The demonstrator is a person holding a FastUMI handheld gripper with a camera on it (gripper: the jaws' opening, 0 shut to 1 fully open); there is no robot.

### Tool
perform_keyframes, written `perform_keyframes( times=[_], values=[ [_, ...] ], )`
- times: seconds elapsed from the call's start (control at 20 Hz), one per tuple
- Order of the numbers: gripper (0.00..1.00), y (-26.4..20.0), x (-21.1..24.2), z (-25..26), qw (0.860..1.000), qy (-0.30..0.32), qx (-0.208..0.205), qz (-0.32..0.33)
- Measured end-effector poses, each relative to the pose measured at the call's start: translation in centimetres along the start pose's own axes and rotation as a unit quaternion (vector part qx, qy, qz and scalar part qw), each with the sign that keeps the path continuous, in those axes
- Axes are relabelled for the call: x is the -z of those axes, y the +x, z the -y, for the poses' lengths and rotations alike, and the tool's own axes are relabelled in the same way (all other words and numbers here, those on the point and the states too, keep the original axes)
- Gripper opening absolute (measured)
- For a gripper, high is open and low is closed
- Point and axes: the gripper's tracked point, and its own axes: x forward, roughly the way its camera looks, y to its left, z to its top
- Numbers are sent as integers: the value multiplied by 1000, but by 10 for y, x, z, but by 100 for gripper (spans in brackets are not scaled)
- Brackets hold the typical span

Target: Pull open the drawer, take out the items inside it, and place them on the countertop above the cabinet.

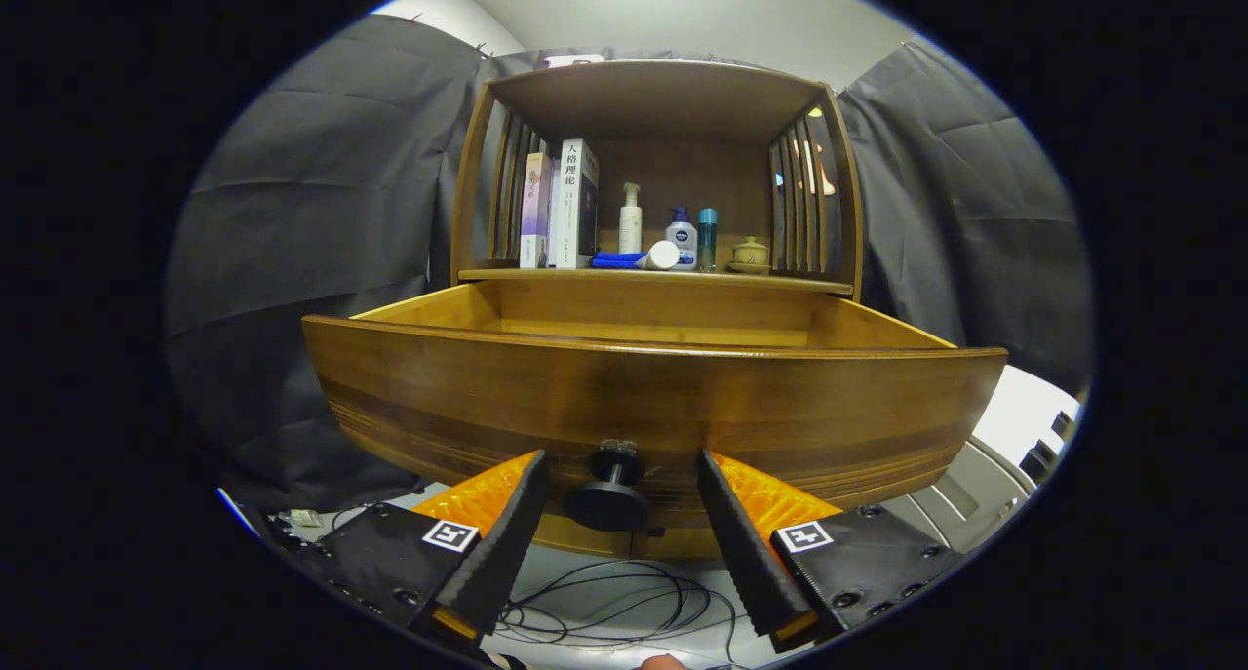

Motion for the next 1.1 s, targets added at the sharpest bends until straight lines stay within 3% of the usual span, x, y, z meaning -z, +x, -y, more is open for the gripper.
perform_keyframes(
  times=[0.3, 1.1],
  values=[
    [95, 13, -6, 9, 999, 23, 28, -3],
    [98, 48, -20, 9, 999, 27, 32, 9]
  ],
)
